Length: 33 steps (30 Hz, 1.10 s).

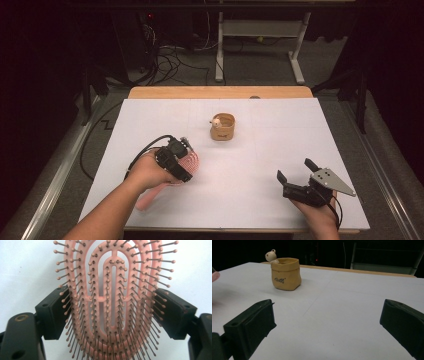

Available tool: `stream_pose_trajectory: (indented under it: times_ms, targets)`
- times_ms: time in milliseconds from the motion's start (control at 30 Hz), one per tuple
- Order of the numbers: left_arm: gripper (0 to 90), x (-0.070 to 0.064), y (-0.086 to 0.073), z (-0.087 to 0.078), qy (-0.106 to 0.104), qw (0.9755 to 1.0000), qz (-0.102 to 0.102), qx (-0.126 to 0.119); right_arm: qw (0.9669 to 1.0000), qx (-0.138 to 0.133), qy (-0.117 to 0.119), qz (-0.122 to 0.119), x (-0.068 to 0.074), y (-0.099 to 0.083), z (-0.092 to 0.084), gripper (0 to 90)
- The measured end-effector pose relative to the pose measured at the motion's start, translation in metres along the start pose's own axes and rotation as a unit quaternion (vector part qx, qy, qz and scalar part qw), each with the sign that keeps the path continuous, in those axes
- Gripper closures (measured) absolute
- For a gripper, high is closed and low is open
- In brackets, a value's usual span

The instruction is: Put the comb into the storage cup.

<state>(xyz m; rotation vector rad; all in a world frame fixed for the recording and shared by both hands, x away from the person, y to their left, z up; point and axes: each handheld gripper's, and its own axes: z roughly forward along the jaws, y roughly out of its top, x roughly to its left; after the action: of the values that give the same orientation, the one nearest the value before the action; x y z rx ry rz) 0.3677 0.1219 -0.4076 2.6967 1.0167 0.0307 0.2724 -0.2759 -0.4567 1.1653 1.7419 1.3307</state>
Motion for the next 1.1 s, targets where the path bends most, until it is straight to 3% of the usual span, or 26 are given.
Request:
stream_pose_trajectory:
  times_ms: [233,500,700,1100]
  targets:
    - [20.1,0.003,-0.006,-0.014,0.002,0.9989,-0.003,-0.047,1.0000,-0.002,-0.001,0.001,0.000,0.000,-0.001,0.2]
    - [20.1,0.005,-0.011,-0.028,0.001,0.9955,-0.005,-0.095,1.0000,-0.002,-0.002,0.001,0.000,0.000,-0.001,0.2]
    - [20.1,0.006,-0.014,-0.037,0.010,0.9912,-0.007,-0.132,1.0000,-0.003,-0.002,0.001,0.001,0.001,-0.001,0.2]
    - [20.1,0.008,-0.019,-0.041,0.017,0.9793,-0.014,-0.201,1.0000,-0.004,-0.002,0.002,0.001,0.001,-0.001,0.2]
